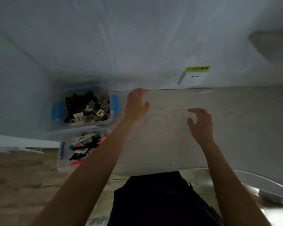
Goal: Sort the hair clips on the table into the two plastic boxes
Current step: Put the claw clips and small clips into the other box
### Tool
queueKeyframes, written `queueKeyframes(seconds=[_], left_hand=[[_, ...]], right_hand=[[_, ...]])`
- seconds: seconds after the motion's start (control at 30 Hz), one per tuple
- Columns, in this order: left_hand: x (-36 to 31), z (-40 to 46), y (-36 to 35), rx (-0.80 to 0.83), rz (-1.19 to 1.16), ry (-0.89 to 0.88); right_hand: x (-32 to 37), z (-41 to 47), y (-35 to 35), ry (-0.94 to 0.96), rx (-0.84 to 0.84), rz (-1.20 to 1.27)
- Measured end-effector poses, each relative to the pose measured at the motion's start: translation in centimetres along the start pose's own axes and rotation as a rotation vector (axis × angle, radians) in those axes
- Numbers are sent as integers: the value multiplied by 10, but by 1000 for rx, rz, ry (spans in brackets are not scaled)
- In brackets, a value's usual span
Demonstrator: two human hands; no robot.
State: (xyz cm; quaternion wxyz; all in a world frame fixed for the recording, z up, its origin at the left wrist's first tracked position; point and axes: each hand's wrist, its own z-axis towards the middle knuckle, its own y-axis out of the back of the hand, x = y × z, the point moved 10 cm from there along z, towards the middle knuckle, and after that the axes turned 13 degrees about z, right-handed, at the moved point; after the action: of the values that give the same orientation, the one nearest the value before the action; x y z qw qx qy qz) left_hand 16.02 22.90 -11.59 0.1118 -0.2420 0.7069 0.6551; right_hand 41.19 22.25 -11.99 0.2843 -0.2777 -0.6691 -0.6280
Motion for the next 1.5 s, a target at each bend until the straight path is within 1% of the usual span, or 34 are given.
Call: queueKeyframes(seconds=[0.07, 0.17, 0.23, 0.3, 0.4, 0.5, 0.53, 0.6, 0.67, 0.73, 0.77, 0.83, 0.93, 1.0, 1.03, 1.1, 1.23, 1.33, 1.43, 1.5], left_hand=[[19, 18, -19, 52, 135, 74], [33, 36, -31, 79, 229, 146], [30, 43, -32, 48, 343, 128], [30, 47, -30, -10, 451, 93], [27, 52, -32, -61, 525, 33], [19, 50, -40, -47, 575, -9], [12, 48, -44, -34, 565, -20], [-2, 42, -56, -10, 460, -19], [-15, 37, -67, 2, 322, 27], [-33, 37, -78, 15, 240, 70], [-43, 38, -83, 29, 198, 83], [-65, 38, -100, 107, 138, 90], [-93, 36, -123, 230, 165, 38], [-110, 33, -135, 288, 214, -41], [-117, 32, -140, 302, 246, -86], [-126, 29, -141, 278, 262, -131], [-117, 19, -136, 253, 276, -55], [-106, 1, -135, 256, 380, -5], [-93, -29, -132, 224, 480, 31], [-83, -44, -128, 202, 488, 63]], right_hand=[[-33, 4, 14, -72, -6, -26], [-64, 23, 20, -123, 32, -58], [-71, 42, 22, -94, 50, -80], [-64, 61, 24, -11, 51, -101], [-56, 95, 23, 109, 80, -208], [-60, 114, 15, 103, 147, -259], [-61, 115, 11, 93, 170, -249], [-60, 105, -1, 95, 230, -215], [-51, 85, -20, 141, 311, -176], [-40, 64, -35, 193, 379, -125], [-36, 56, -37, 217, 383, -99], [-37, 48, -29, 234, 318, -68], [-61, 49, -4, 97, 184, -81], [-72, 48, 6, 37, 155, -93], [-74, 48, 9, 26, 149, -87], [-77, 46, 12, -4, 155, -62], [-79, 43, 11, 15, 185, -32], [-70, 30, 4, 91, 215, -35], [-60, 9, -9, 163, 285, -30], [-58, -3, -17, 173, 335, -17]])
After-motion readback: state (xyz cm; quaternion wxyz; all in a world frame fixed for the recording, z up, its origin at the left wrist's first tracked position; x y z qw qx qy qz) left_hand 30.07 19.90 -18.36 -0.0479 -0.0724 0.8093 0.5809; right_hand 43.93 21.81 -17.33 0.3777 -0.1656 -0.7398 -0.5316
